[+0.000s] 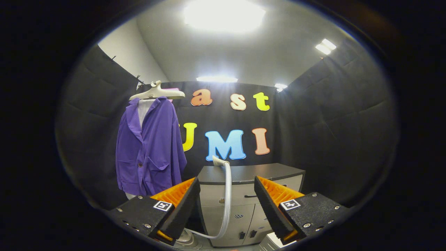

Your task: Iron the clothes twice with a garment steamer, once on the left side and once on the right side.

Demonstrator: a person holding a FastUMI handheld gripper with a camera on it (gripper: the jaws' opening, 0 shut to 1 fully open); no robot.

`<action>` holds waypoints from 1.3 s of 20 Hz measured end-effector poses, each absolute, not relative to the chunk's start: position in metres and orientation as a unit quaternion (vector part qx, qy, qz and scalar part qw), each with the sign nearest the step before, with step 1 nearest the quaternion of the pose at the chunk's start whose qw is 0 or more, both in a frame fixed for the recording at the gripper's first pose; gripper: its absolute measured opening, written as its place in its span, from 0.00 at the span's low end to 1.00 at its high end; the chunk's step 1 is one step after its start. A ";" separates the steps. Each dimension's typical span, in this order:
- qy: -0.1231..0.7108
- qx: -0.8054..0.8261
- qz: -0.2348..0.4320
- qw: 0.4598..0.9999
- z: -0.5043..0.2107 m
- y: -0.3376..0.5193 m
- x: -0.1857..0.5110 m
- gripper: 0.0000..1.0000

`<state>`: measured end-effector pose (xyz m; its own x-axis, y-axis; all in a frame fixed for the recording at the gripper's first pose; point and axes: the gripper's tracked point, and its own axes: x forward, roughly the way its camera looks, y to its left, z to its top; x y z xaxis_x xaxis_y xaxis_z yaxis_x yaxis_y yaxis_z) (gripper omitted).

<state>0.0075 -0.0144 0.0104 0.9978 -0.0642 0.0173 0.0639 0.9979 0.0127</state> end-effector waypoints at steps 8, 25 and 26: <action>-0.026 -0.002 -0.046 0.999 0.032 -0.005 0.024 0.96; -0.061 -0.033 0.019 0.997 0.118 -0.034 0.205 0.96; -0.060 -0.039 0.017 0.997 0.121 -0.041 0.216 0.96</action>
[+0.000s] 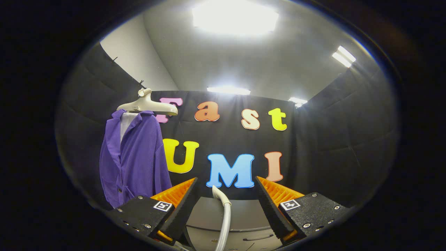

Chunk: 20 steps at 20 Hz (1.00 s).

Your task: Iron the clothes twice with a garment steamer, once on the left side and once on the right side.

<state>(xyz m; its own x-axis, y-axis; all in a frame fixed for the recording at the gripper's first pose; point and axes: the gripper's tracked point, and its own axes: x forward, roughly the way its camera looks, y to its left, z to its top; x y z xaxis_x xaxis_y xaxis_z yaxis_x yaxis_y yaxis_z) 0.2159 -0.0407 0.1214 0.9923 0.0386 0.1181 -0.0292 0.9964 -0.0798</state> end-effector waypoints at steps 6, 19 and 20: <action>-0.049 -0.075 0.028 0.996 0.111 -0.052 0.293 0.96; 0.165 0.033 0.111 0.979 0.013 -0.035 0.456 0.96; 0.175 0.034 0.115 0.977 0.005 -0.033 0.466 0.96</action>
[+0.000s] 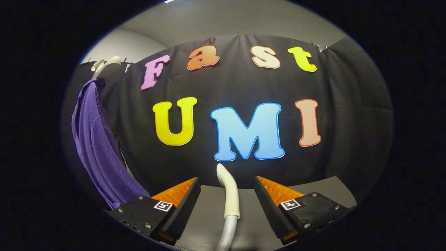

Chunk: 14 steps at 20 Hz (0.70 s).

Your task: Iron the clothes twice with a garment steamer, once on the left side and once on the right side.

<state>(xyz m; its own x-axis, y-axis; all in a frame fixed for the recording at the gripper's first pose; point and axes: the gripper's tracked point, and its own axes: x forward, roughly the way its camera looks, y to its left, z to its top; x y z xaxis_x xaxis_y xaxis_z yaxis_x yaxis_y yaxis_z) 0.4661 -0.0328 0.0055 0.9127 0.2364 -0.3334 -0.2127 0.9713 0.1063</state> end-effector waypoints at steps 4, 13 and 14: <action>0.251 0.069 0.139 0.955 -0.030 -0.021 0.490 0.95; 0.391 0.111 0.136 0.903 -0.100 -0.019 0.507 0.92; 0.402 0.116 0.136 0.898 -0.105 -0.019 0.507 0.92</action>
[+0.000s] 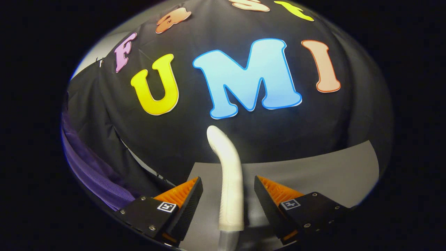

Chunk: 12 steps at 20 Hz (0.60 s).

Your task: Iron the clothes twice with a garment steamer, once on the left side and once on the right side.

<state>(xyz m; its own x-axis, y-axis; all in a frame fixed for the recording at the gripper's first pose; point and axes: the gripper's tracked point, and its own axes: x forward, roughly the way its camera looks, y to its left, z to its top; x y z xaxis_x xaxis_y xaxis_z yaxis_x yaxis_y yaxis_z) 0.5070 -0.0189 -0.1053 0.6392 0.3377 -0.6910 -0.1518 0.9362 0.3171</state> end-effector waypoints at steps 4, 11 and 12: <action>0.436 0.174 0.141 0.871 -0.120 -0.013 0.509 0.89; 0.478 0.268 0.144 0.824 -0.136 -0.012 0.504 0.44; 0.478 0.283 0.153 0.817 -0.135 -0.008 0.503 0.43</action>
